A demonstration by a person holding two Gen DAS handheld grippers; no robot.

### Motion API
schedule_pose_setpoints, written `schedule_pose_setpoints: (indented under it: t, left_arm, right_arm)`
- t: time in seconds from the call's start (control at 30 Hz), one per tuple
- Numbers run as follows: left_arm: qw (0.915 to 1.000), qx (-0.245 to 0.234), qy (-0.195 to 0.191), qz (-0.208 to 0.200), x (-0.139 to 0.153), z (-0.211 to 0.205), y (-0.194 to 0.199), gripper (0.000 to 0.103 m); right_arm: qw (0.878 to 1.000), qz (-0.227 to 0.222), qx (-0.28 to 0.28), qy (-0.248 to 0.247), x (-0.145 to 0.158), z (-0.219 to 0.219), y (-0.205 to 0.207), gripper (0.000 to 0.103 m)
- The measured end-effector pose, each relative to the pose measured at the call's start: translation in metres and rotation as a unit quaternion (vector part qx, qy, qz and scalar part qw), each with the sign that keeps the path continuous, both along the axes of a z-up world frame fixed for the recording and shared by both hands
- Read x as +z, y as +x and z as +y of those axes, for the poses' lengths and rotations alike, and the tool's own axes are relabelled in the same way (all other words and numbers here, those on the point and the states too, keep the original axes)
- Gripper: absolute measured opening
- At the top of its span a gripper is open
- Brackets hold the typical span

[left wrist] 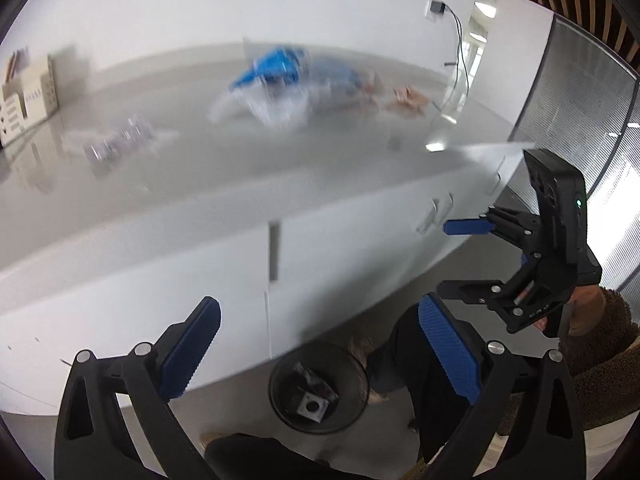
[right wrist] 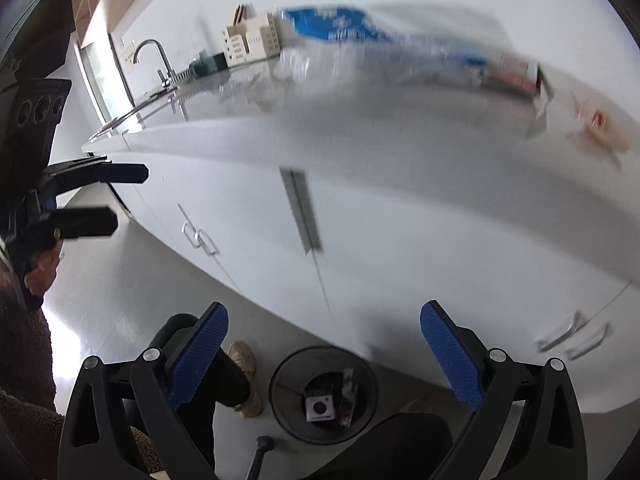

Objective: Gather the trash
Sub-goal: 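Raise both tools back toward the counter, then grasp the pill blister pack with the left gripper while the right gripper grasps a clear plastic sheet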

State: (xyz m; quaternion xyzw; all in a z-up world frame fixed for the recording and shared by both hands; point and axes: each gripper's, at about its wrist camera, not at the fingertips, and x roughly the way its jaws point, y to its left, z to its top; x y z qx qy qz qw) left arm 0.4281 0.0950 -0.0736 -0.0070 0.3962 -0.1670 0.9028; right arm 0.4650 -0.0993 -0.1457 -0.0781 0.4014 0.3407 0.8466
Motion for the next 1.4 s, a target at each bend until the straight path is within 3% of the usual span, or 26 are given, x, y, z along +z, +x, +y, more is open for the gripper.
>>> schedule_pose_setpoints:
  t: [0.23, 0.4, 0.6, 0.7, 0.8, 0.9, 1.0, 1.03, 1.07, 1.1, 1.13, 1.17, 1.23, 1.33, 1.4]
  left_arm:
    - [0.9979, 0.054, 0.0, -0.037, 0.023, 0.029, 0.032, 0.099]
    - [0.9905, 0.131, 0.0, -0.043, 0.026, 0.063, 0.065, 0.099]
    - [0.9708, 0.238, 0.03, -0.012, 0.025, 0.089, 0.125, 0.099]
    - [0.9604, 0.278, 0.019, 0.001, 0.023, 0.095, 0.152, 0.099]
    - [0.9449, 0.322, 0.057, 0.021, 0.017, 0.096, 0.173, 0.099]
    - [0.9369, 0.337, 0.086, 0.034, 0.009, 0.093, 0.189, 0.092]
    - [0.9355, 0.339, 0.083, 0.054, 0.001, 0.092, 0.196, 0.083]
    - [0.9327, 0.344, 0.095, 0.05, 0.0, 0.09, 0.197, 0.079]
    - [0.9328, 0.346, 0.091, 0.043, 0.001, 0.091, 0.197, 0.065]
    - [0.9331, 0.347, 0.087, 0.036, 0.002, 0.091, 0.196, 0.064]
    - [0.9341, 0.345, 0.084, 0.032, 0.003, 0.09, 0.195, 0.063]
    - [0.9366, 0.341, 0.077, 0.022, 0.006, 0.089, 0.192, 0.056]
    - [0.938, 0.338, 0.075, 0.005, 0.01, 0.089, 0.189, 0.036]
    - [0.9435, 0.327, 0.052, -0.011, 0.017, 0.089, 0.181, 0.027]
    - [0.9461, 0.32, 0.046, -0.025, 0.021, 0.088, 0.176, 0.023]
  right_arm:
    - [0.998, -0.058, -0.002, -0.001, 0.045, -0.009, 0.018, 0.099]
    - [0.995, -0.094, -0.015, -0.001, 0.063, -0.014, 0.037, 0.099]
    - [0.989, -0.146, -0.039, -0.009, 0.084, -0.015, 0.07, 0.099]
    - [0.984, -0.17, -0.046, -0.012, 0.088, -0.013, 0.085, 0.099]
    - [0.983, -0.175, -0.046, -0.014, 0.089, -0.009, 0.106, 0.099]
    - [0.982, -0.181, -0.043, -0.019, 0.09, -0.008, 0.127, 0.099]
    - [0.984, -0.172, -0.034, -0.013, 0.089, -0.005, 0.145, 0.099]
    - [0.986, -0.167, -0.031, -0.008, 0.089, -0.005, 0.15, 0.099]
    - [0.986, -0.166, -0.032, -0.003, 0.089, -0.006, 0.153, 0.098]
    - [0.986, -0.166, -0.032, 0.004, 0.089, -0.008, 0.154, 0.096]
    - [0.986, -0.166, -0.032, 0.012, 0.09, -0.009, 0.155, 0.081]
    - [0.986, -0.164, -0.032, 0.016, 0.09, -0.01, 0.154, 0.065]
    - [0.988, -0.15, -0.028, 0.02, 0.089, -0.012, 0.158, 0.059]
    - [0.99, -0.134, -0.032, 0.021, 0.087, -0.015, 0.161, 0.017]
    - [0.991, -0.126, -0.041, 0.025, 0.088, -0.02, 0.163, 0.012]
